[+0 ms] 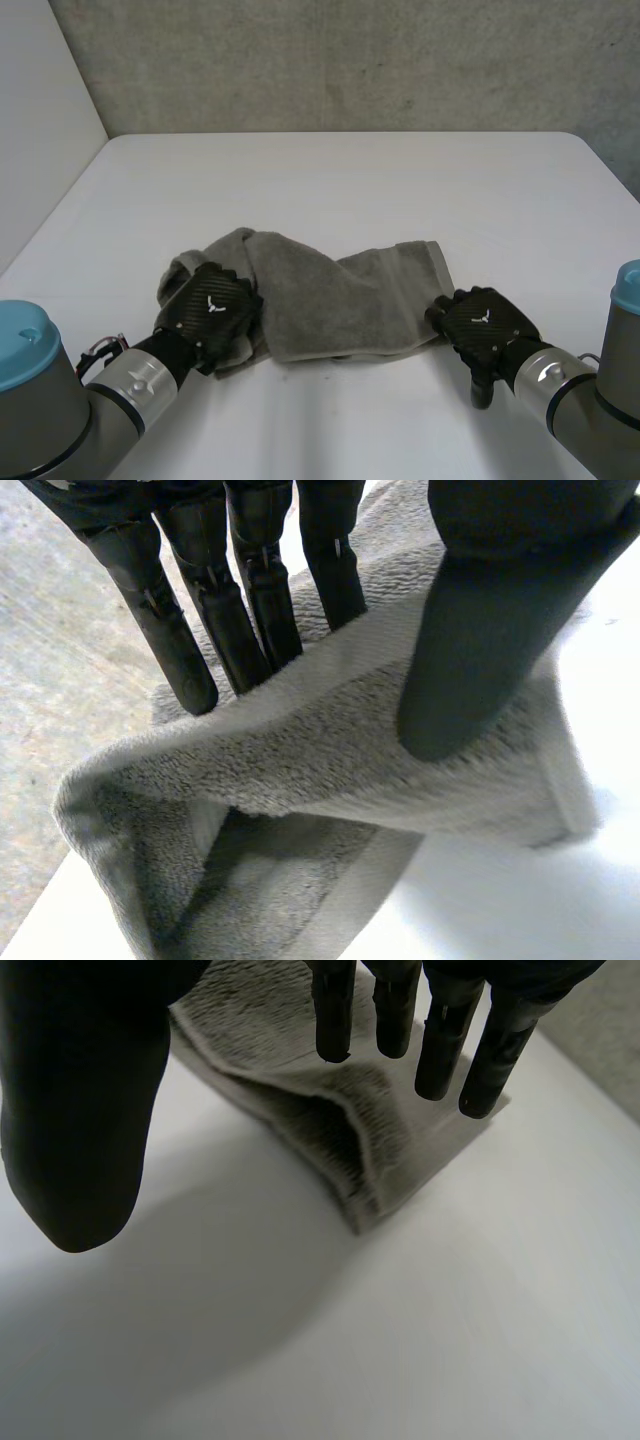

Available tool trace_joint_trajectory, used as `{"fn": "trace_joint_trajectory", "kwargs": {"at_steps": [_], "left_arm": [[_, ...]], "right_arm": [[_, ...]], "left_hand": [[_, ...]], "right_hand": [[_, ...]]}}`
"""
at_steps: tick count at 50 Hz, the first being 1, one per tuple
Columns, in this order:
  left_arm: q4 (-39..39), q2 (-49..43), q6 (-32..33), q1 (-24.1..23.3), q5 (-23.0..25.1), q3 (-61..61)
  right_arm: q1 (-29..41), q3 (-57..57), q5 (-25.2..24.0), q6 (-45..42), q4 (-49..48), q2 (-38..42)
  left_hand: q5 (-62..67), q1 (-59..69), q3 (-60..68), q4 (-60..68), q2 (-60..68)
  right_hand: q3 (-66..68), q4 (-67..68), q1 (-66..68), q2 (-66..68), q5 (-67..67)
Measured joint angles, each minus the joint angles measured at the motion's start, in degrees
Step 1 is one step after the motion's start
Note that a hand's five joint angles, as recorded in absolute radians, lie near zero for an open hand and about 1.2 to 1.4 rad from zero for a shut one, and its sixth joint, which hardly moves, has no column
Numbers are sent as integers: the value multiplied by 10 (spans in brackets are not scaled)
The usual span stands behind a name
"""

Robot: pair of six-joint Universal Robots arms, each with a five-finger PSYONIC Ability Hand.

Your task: Fold the towel.

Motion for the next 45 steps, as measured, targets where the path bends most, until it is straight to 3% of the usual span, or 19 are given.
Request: {"fn": "trace_joint_trajectory", "kwargs": {"at_steps": [11, 25, 29, 40, 45], "left_arm": [[42, 18, 0, 19, -4, -18], [69, 52, -30, 113, -22, 7], [68, 52, -79, 141, -36, 26], [32, 28, -336, 191, -93, 95], [-20, -3, -392, 196, -102, 143]], "right_arm": [[3, -20, 3, 23, -45, 18], [51, -90, 4, 95, -21, 37], [69, -110, 5, 116, -16, 44], [121, -177, 18, 179, -5, 103], [149, -205, 34, 190, 1, 133]], "left_hand": [[161, 152, 172, 172, 173], [173, 163, 187, 189, 188], [173, 163, 187, 189, 188], [173, 163, 187, 189, 189], [173, 163, 188, 189, 189]], "right_hand": [[0, 0, 0, 0, 0], [0, 0, 0, 0, 0], [0, 0, 0, 0, 0], [0, 0, 0, 0, 0], [0, 0, 0, 0, 0]]}}
